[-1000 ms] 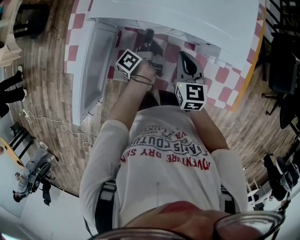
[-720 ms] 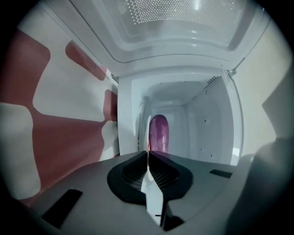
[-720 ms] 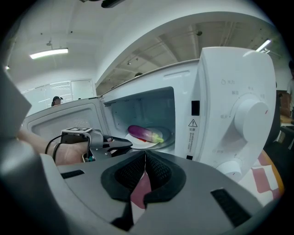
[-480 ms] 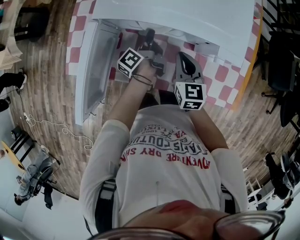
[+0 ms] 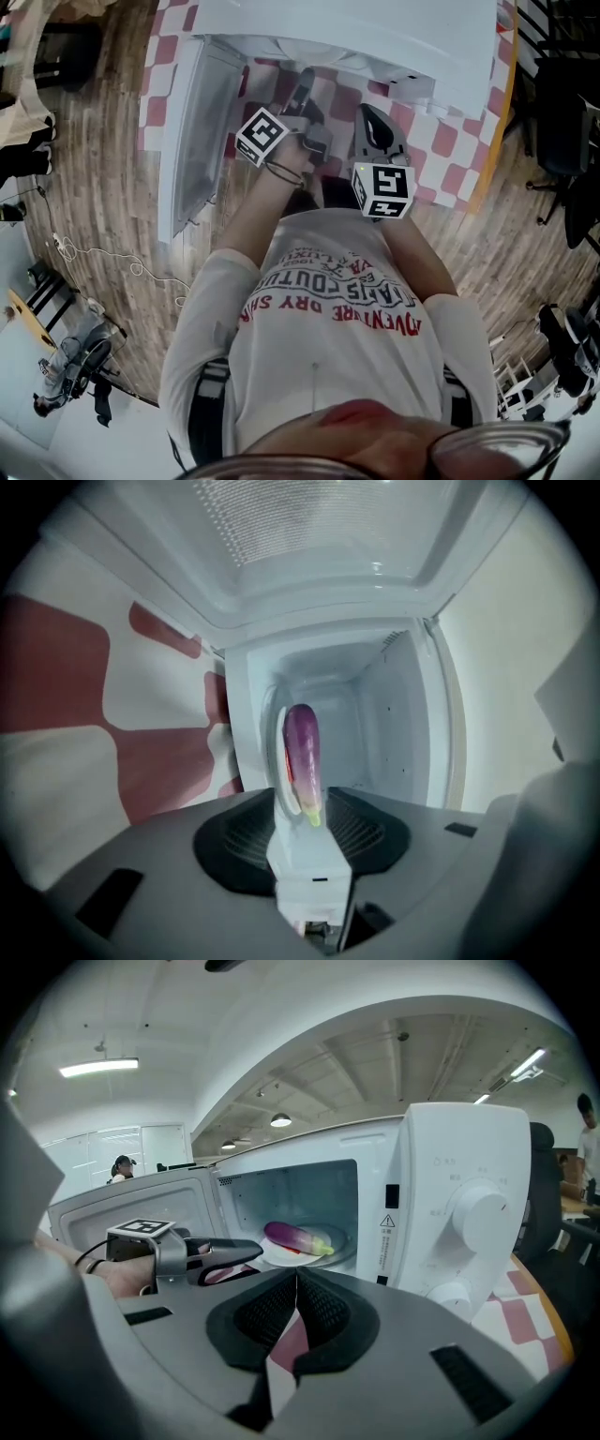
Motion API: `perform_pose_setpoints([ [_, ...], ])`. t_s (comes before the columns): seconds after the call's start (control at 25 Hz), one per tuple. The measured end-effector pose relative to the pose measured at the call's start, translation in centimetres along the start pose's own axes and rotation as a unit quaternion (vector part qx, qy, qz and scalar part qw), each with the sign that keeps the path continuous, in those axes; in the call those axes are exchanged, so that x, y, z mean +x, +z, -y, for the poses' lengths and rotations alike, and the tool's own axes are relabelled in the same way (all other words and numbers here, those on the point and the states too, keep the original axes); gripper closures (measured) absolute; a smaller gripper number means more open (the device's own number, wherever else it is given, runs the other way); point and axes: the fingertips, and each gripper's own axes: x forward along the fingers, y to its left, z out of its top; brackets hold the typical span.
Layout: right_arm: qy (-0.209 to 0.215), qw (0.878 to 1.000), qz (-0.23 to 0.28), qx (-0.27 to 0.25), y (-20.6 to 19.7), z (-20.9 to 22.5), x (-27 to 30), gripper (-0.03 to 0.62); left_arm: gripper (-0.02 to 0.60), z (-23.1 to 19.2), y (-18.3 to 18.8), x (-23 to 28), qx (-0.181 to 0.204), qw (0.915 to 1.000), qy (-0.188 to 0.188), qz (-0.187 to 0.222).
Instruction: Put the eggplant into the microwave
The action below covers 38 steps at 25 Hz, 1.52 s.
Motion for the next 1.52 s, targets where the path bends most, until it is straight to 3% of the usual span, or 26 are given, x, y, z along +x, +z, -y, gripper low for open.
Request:
perform_pose_setpoints([
  [0.08,-0.004,1.000,0.002,0.001,0.0,-0.2,-0.5,0.568,0.544,0.2,-0.5,-1.0,0.025,0.9995,0.009,-0.014],
  [0.24,-0.011,1.000,0.011,0.000,0.0,-0.8,-1.6,0.568,0.557,1.1,-1.4,-2.9,0.054,0.9979,0.000,-0.035],
  [0.36,-0.017,1.000,0.020,-0.001,0.4,-1.4,-2.7,0.568,0.557,2.6,-1.9,-4.6,0.102,0.9934,-0.004,-0.053],
  [0.44,-0.022,0.999,0.026,-0.001,0.7,-1.7,-3.4,0.568,0.557,3.6,-2.3,-5.8,0.146,0.9866,-0.002,-0.072],
  [0.52,-0.024,0.999,0.030,0.000,0.9,-2.2,-4.1,0.568,0.557,4.2,-2.6,-7.1,0.208,0.9731,0.010,-0.099],
  [0.6,-0.026,0.999,0.035,0.003,1.3,-2.8,-4.9,0.568,0.557,5.2,-3.0,-8.4,0.285,0.9504,0.015,-0.123],
  [0.76,-0.034,0.998,0.057,-0.003,2.9,-3.5,-6.0,0.569,0.557,8.1,-3.6,-9.9,0.438,0.8882,-0.004,-0.140],
  [0.92,-0.040,0.996,0.081,-0.012,4.4,-4.3,-7.2,0.568,0.557,11.4,-4.2,-11.2,0.533,0.8357,-0.037,-0.128],
  [1.04,-0.047,0.994,0.094,-0.014,5.2,-4.8,-8.1,0.569,0.557,13.7,-4.9,-12.2,0.597,0.7899,-0.067,-0.125],
  [1.12,-0.050,0.993,0.101,-0.017,5.7,-5.2,-8.7,0.569,0.557,15.0,-5.4,-12.9,0.624,0.7665,-0.085,-0.124],
  [1.2,-0.051,0.993,0.107,-0.020,6.2,-5.5,-9.1,0.569,0.557,15.7,-5.6,-13.4,0.630,0.7607,-0.097,-0.122],
  [1.36,-0.052,0.992,0.114,-0.027,7.1,-6.2,-9.6,0.569,0.557,16.5,-5.0,-13.8,0.619,0.7704,-0.102,-0.113],
  [1.52,-0.049,0.992,0.114,-0.031,7.1,-6.5,-9.8,0.569,0.557,17.4,-4.8,-14.0,0.631,0.7622,-0.107,-0.099],
])
